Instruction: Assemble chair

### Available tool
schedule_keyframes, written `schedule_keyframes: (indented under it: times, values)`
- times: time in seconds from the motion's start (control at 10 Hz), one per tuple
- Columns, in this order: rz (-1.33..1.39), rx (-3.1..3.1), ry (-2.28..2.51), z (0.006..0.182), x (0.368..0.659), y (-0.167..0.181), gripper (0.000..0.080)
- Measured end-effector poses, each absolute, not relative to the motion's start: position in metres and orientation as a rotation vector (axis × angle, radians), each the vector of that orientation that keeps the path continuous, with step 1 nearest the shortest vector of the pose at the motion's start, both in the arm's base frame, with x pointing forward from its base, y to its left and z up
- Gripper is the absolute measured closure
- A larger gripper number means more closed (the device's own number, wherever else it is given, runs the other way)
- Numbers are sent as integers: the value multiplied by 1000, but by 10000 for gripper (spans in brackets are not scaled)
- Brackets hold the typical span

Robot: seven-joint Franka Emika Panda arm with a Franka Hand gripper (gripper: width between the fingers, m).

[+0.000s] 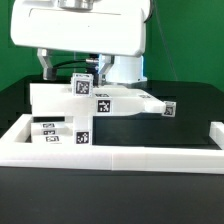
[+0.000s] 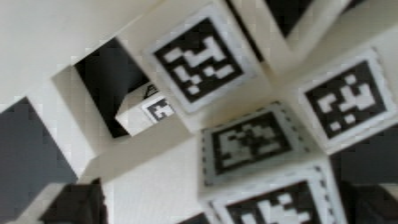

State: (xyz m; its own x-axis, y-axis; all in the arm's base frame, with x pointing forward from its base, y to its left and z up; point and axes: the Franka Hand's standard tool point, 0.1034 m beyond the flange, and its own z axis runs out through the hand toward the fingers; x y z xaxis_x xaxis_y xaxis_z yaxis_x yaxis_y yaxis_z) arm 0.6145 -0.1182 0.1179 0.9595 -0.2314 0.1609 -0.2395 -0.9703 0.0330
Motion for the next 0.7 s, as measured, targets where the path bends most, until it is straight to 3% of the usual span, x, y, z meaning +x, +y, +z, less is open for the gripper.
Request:
schedule_keyframes:
  times: [0.6, 0.7]
  values:
    - [239, 3062, -69, 122, 621, -108, 151]
    - [239, 3063, -80, 121, 621, -108, 261]
